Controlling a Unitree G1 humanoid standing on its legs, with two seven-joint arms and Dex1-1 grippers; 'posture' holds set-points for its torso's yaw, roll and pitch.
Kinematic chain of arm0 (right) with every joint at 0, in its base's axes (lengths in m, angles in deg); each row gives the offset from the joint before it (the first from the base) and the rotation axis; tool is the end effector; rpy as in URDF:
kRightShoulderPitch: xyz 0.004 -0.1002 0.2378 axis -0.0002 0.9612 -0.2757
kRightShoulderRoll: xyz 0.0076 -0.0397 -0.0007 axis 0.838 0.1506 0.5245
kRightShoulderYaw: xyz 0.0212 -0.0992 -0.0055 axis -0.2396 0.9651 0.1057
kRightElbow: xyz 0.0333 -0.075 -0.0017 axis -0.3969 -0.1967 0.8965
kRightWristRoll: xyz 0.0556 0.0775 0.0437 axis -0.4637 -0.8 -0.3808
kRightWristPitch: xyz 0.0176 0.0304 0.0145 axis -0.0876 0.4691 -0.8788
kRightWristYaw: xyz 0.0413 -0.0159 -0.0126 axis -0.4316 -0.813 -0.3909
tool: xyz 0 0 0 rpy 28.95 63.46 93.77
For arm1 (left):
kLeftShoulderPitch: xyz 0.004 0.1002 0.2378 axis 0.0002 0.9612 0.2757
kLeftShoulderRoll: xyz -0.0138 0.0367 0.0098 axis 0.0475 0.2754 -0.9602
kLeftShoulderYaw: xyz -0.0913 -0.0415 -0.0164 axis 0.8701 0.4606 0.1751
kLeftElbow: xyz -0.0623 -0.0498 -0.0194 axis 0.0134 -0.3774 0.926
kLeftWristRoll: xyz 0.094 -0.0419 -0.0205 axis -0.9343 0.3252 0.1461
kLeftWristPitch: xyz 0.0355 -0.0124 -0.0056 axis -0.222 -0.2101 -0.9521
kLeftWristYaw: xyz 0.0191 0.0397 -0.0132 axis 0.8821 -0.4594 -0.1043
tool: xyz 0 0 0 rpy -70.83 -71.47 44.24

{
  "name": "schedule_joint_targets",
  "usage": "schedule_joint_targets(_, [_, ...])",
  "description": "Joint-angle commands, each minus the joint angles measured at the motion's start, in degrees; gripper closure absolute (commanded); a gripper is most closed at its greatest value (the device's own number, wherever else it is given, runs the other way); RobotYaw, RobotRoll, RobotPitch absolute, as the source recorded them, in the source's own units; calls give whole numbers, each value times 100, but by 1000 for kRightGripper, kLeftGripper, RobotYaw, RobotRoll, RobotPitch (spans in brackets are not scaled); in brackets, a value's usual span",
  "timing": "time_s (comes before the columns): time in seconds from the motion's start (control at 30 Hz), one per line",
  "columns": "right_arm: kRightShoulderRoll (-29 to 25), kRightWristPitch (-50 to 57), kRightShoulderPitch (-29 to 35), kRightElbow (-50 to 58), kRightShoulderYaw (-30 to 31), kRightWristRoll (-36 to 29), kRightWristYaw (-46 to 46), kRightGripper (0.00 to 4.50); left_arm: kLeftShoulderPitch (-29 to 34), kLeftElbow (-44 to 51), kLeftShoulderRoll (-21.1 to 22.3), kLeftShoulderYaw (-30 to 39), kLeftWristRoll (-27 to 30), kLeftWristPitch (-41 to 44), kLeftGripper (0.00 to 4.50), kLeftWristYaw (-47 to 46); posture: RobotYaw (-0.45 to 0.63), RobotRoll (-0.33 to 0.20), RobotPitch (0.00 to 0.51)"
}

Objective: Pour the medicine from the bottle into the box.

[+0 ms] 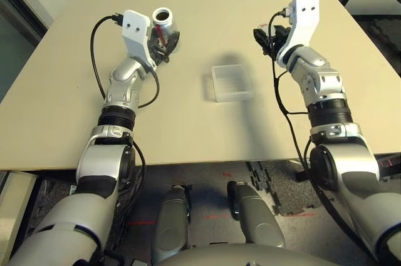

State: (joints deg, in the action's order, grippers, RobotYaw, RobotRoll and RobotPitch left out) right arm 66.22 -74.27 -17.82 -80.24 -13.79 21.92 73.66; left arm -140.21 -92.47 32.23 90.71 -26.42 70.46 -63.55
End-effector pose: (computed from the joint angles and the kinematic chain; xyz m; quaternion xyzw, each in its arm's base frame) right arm 0.3517 -0.1738 0.1717 0.0094 -0.0173 0.1074 0.9940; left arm 0.3550 0.2077 0.1575 0.0430 -0.1039 -0.1650 0.9799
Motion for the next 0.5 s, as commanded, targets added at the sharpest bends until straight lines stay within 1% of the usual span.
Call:
schedule_joint_targets(0.03, [87,-390,182,-321,-84,108,211,1917,60,-254,-47,3,-126,-237,2053,-77,-90,0,135])
schedule_joint_targets(0.3, [165,-1149,297,-1100,-181,126,440,1917,83,-644,-22,217,-110,-454,2053,-479,-94,0,140])
schedule_joint_targets(0.5, [179,-1134,358,-1436,-177,103,338,1917,97,-731,-47,261,-130,-437,2053,-453,-90,0,145])
